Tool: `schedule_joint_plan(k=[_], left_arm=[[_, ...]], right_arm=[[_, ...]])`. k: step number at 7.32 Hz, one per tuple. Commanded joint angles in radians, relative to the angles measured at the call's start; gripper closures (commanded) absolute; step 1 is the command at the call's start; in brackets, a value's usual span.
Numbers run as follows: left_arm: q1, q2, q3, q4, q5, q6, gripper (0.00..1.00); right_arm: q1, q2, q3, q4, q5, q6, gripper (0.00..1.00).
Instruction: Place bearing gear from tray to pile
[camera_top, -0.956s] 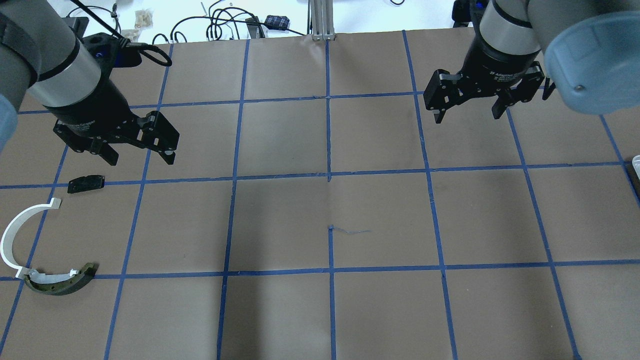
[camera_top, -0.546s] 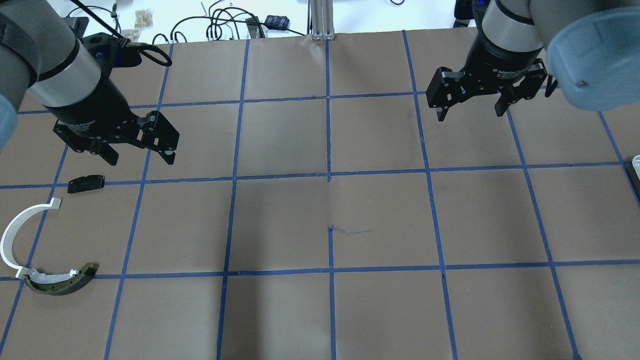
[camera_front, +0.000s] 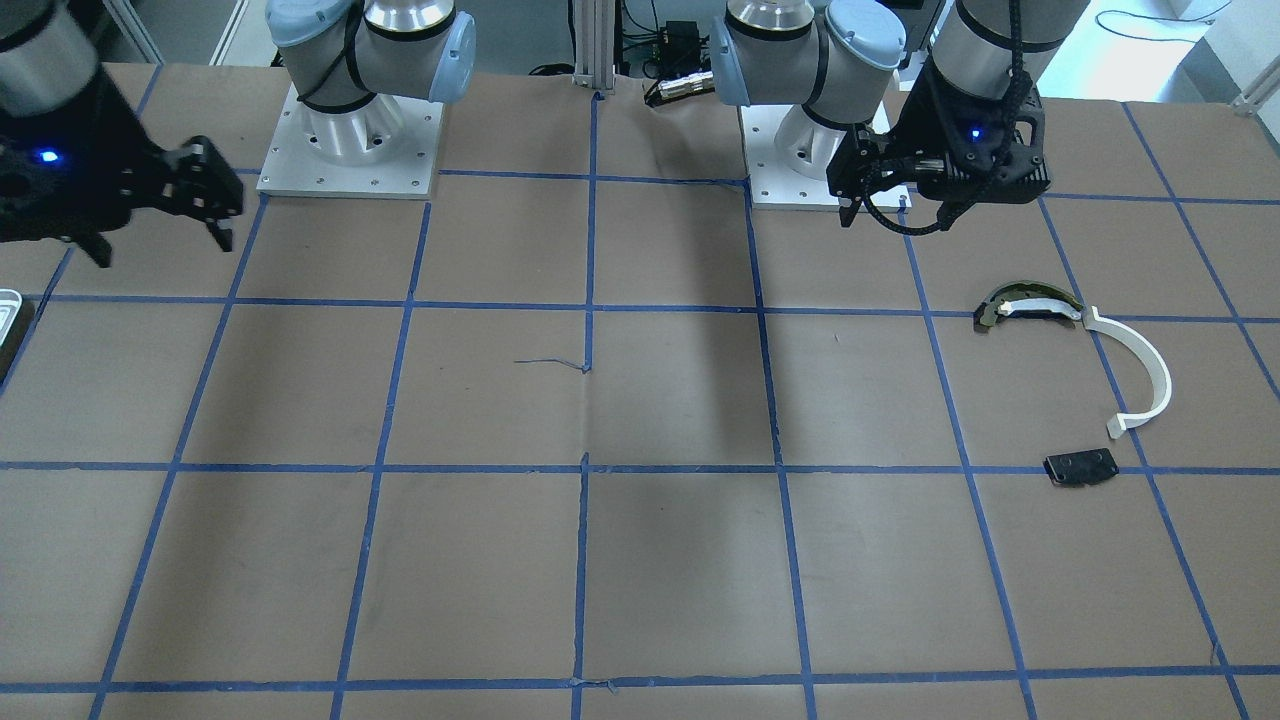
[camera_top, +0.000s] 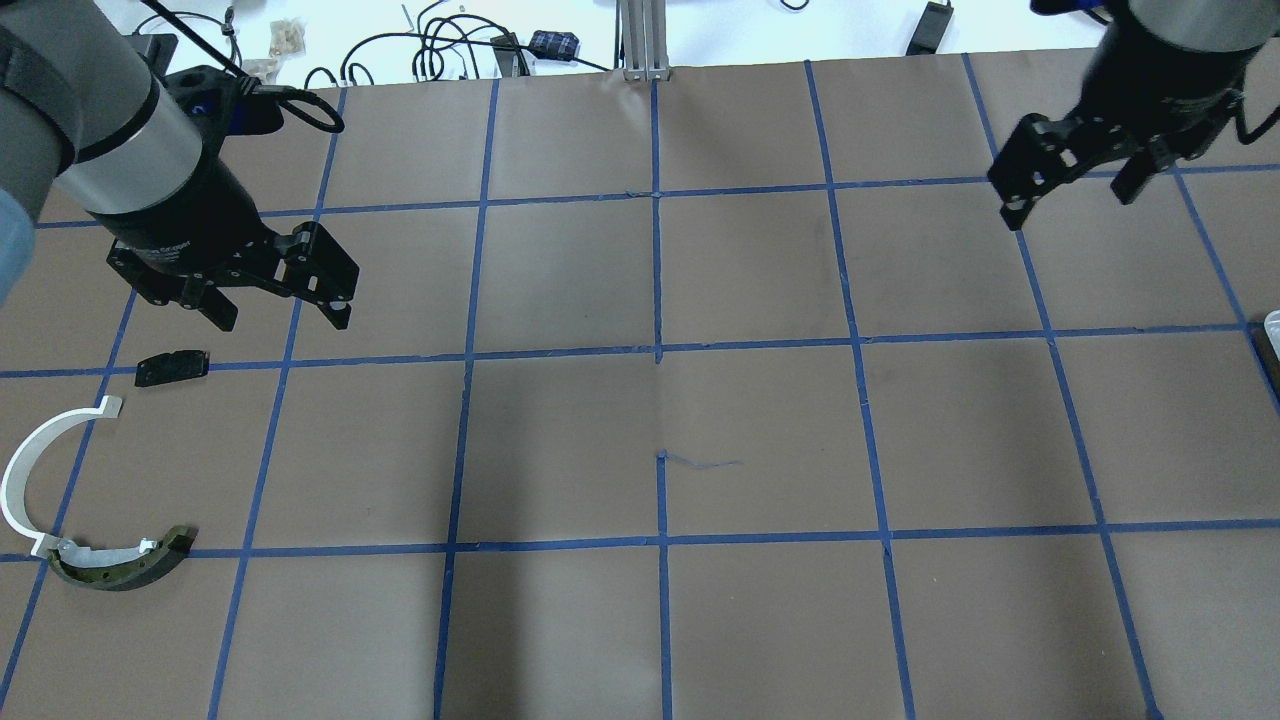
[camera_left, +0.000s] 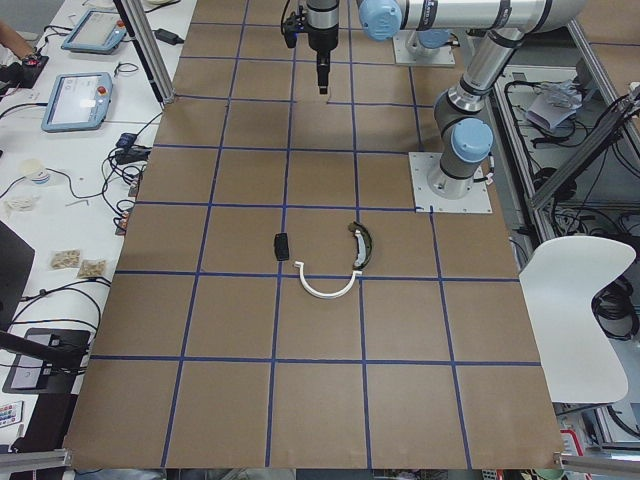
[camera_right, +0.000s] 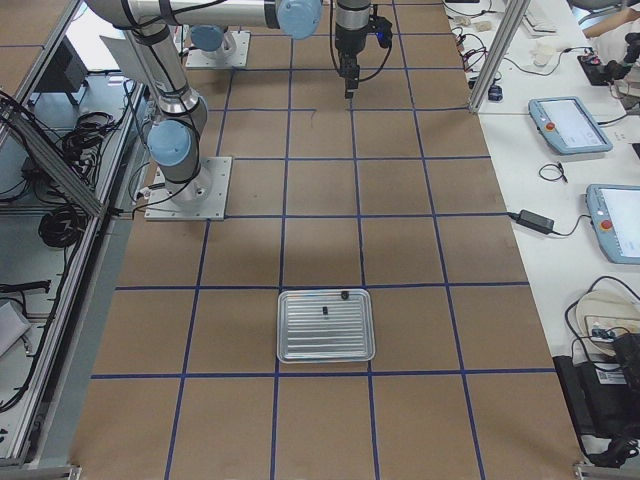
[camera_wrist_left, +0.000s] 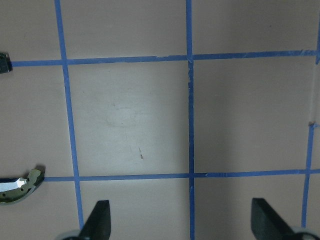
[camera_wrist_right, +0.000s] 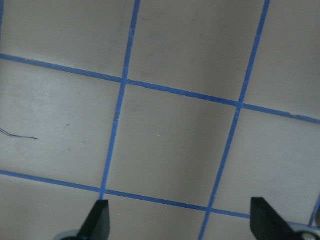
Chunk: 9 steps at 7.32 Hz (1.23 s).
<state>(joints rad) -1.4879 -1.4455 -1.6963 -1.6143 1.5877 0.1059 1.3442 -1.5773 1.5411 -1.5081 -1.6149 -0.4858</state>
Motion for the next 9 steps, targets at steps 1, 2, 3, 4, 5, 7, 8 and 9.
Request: schedule_joint_plan(k=[1, 2, 3, 4, 5, 7, 8, 9], left_arm=[[0.0, 0.0, 0.001, -0.001, 0.0, 0.0, 0.0], [0.0, 0.0, 0.001, 0.001, 0.0, 0.0, 0.0], [0.001, -0.001, 0.001, 0.002, 0.0, 0.0, 0.0], [0.0, -0.001, 0.001, 0.001, 0.0, 0.0, 0.0], [0.0, 0.0, 0.001, 0.001, 0.0, 0.0, 0.0], [0.001, -0.001, 0.003, 0.004, 0.0, 0.0, 0.0], [0.001, -0.003, 0.001, 0.004, 0.0, 0.0, 0.0], [0.001, -0.003, 0.001, 0.005, 0.0, 0.0, 0.0]], right_arm=[[-0.26, 0.006, 0.008, 0.023, -0.058, -0.442, 0.0], [-0.348, 0.043, 0.014, 0.008, -0.06, -0.576, 0.0], [-0.42, 0.092, 0.02, -0.048, -0.063, -0.779, 0.0], [-0.507, 0.152, 0.051, -0.155, -0.06, -0.922, 0.0], [-0.581, 0.192, 0.1, -0.276, -0.051, -1.029, 0.0], [-0.626, 0.287, 0.177, -0.536, -0.007, -1.271, 0.02], [-0.686, 0.324, 0.18, -0.541, 0.038, -1.312, 0.02], [-0.703, 0.373, 0.182, -0.564, 0.071, -1.323, 0.02]])
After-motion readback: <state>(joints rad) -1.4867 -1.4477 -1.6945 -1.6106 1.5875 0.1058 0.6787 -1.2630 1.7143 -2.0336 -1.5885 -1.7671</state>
